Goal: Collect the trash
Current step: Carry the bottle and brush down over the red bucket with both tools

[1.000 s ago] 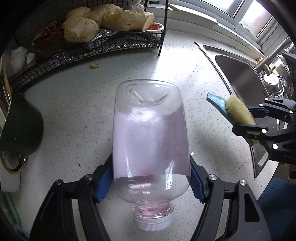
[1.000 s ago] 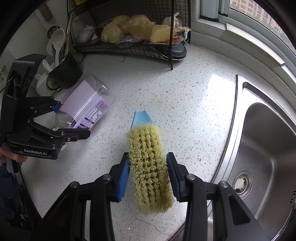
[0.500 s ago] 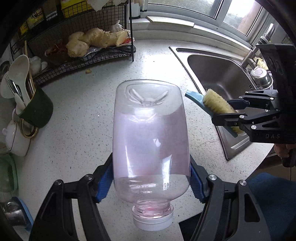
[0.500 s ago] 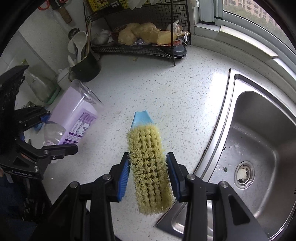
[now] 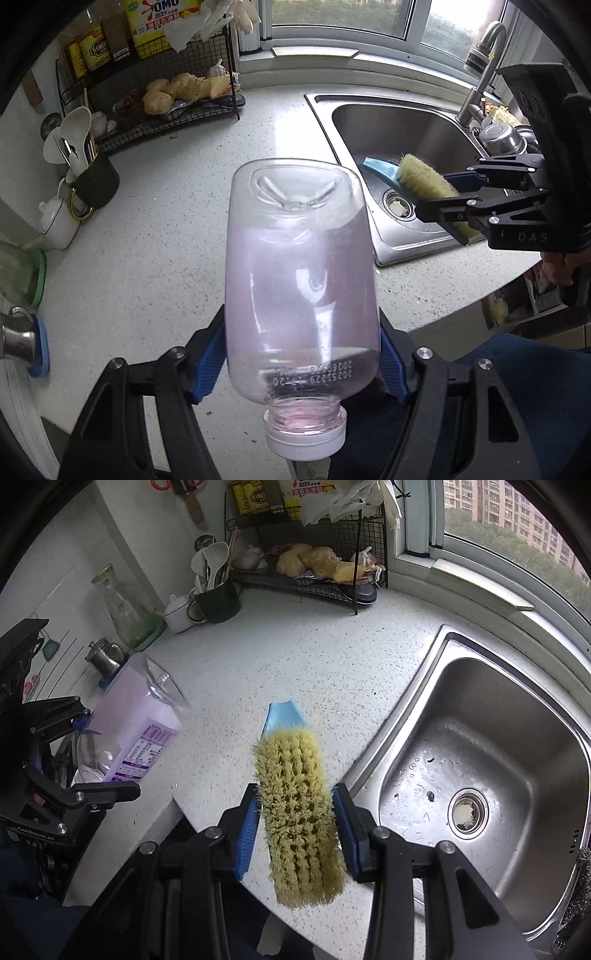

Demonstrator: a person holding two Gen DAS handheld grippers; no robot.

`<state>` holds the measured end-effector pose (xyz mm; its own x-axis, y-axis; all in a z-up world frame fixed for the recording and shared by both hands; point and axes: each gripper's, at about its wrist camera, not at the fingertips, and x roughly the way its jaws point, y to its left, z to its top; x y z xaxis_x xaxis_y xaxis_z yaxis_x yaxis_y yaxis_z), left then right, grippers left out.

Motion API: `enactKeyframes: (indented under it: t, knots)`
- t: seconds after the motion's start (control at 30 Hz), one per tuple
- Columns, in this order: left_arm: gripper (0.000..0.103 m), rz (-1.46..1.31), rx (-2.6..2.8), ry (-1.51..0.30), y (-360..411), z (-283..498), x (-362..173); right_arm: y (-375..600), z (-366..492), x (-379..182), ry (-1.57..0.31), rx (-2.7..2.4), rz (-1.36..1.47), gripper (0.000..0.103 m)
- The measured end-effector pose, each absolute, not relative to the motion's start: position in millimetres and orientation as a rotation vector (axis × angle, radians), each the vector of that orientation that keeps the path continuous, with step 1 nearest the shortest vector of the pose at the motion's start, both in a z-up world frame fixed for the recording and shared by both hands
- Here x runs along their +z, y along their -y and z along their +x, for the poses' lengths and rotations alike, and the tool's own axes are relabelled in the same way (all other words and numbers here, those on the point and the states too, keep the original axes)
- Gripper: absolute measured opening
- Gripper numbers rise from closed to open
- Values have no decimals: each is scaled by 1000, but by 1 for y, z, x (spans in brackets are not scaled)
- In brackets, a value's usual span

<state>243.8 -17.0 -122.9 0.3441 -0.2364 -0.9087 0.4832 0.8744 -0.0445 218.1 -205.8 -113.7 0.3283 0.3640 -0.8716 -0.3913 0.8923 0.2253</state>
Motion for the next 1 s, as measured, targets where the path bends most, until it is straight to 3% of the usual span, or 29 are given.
enactKeyframes:
  t: [0.53,1.0]
  knots:
    - [69,146,-384,-1194,63,84,-149,229,95,-134,-1176,601,-103,37]
    - [69,107,-390,-1338,70,33,-202,210,42,-178,-1295,595,-127,37]
